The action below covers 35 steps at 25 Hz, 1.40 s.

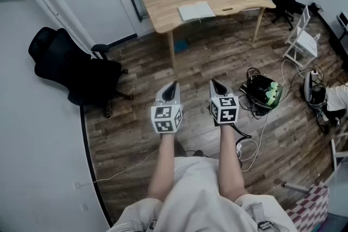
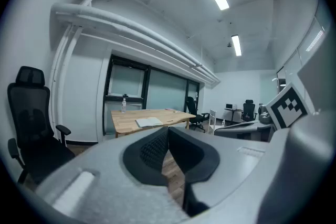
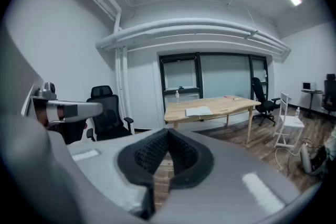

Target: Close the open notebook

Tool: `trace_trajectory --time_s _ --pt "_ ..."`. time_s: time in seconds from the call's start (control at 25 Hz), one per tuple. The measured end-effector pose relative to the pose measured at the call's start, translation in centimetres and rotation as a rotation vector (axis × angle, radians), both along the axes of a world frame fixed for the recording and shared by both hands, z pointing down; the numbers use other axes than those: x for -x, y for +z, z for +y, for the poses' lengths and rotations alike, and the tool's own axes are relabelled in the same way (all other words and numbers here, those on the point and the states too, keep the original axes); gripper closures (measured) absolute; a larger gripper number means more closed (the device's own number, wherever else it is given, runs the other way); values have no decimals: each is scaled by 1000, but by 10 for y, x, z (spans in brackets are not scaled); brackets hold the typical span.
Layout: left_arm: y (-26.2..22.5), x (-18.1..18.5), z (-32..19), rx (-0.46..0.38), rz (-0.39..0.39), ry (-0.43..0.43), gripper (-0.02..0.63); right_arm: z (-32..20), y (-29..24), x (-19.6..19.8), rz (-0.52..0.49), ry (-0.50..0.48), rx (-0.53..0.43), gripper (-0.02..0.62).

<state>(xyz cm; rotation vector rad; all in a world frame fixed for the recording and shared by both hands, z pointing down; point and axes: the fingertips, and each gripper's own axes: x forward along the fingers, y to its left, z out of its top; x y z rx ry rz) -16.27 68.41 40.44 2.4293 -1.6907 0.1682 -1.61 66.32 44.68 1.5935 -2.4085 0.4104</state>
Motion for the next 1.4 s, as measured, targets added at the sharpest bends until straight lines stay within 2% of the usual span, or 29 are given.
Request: trace_trajectory --time_s 0.2,0.44,0.56,0.84,1.04,1.24,1.4 --pt "4 -17 8 3 -11 42 597 1 -1 -8 -18 3 -4 594" --pt "8 -14 -1 10 8 28 597 -4 3 -5 -19 -12 -7 594" --pt "11 -7 -10 20 4 19 598 -12 2 0 -54 -34 -20 594" --pt "21 11 -57 26 -46 -5 598 -50 7 10 -102 -81 -18 595" --pt "26 2 -103 -2 -96 64 598 -97 11 2 -195 -86 2 595" --pt "37 4 -162 40 -34 140 598 -160 18 3 -282 -76 28 595" --pt "33 22 -218 -2 44 109 598 -213 19 12 -265 -99 24 594"
